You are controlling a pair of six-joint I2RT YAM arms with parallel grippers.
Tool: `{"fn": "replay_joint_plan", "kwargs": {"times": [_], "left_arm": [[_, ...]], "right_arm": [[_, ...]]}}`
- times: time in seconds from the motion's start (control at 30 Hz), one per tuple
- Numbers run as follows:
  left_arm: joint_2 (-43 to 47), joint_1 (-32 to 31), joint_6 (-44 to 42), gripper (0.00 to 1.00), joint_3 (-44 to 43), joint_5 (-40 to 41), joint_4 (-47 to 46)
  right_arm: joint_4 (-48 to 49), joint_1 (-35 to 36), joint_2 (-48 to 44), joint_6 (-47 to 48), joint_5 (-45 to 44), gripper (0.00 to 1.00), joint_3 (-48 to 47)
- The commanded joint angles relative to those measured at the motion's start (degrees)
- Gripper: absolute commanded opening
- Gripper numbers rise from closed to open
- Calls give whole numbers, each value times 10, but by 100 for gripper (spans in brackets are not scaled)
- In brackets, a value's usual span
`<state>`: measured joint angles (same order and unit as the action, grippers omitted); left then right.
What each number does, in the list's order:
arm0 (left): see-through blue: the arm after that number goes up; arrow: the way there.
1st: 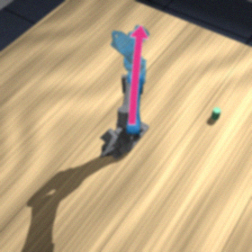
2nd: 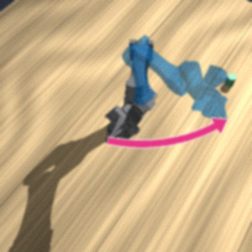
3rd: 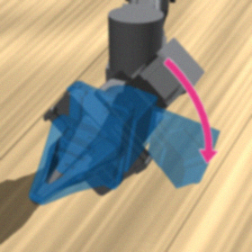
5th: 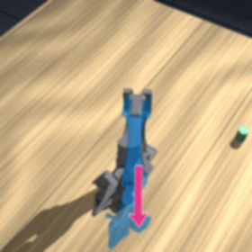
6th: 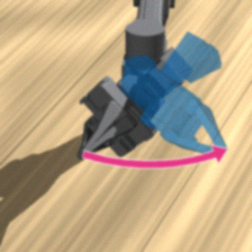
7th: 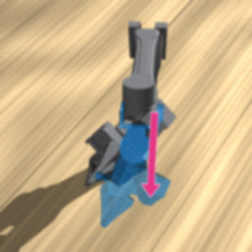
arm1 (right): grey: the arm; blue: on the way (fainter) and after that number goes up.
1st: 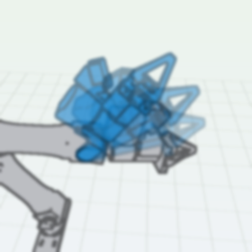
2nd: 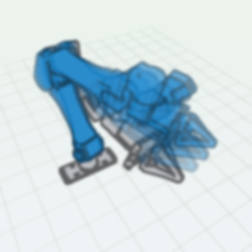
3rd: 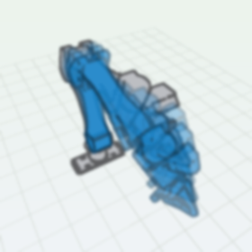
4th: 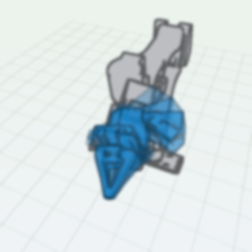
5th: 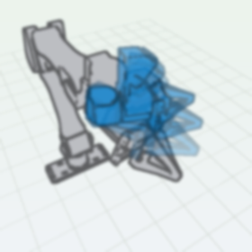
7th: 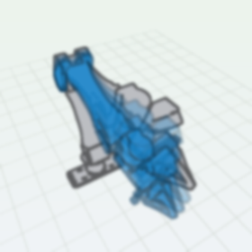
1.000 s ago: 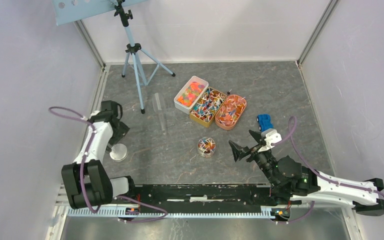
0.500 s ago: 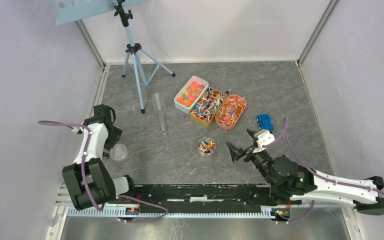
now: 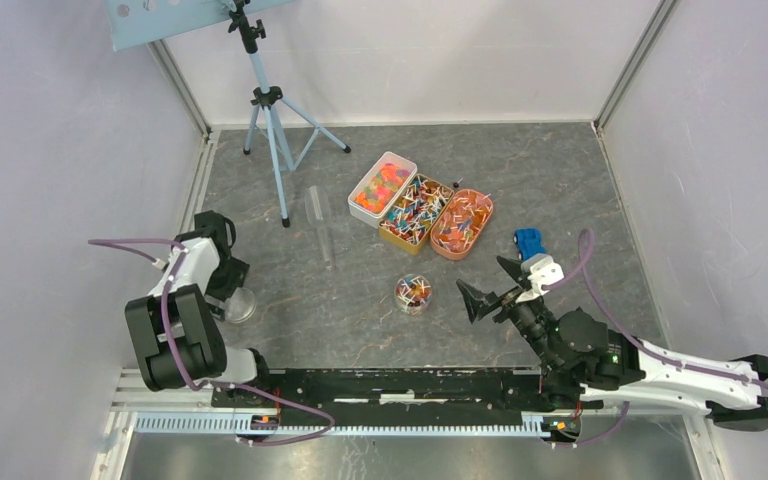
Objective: Pack the candies
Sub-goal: Pick up the bottle lid at the center of the board.
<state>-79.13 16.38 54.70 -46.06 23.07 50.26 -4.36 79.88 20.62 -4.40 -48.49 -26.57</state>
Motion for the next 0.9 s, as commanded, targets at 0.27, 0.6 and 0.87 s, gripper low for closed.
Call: {"fn": "replay_joint_plan", "kwargs": {"times": [0.27,0.6,0.87], "left_arm": [[-12,1,47,100,46,-18,-58],[3,-21,44,84,51,-34,-69],[13,-118,69,76,61,-33,-68]], "right_arm": [[-14,3,-55,-16,-8,98,5],[-1,3,-61,-28,-5,98,18],[-13,3,-65,-37,-2,98,12]]}}
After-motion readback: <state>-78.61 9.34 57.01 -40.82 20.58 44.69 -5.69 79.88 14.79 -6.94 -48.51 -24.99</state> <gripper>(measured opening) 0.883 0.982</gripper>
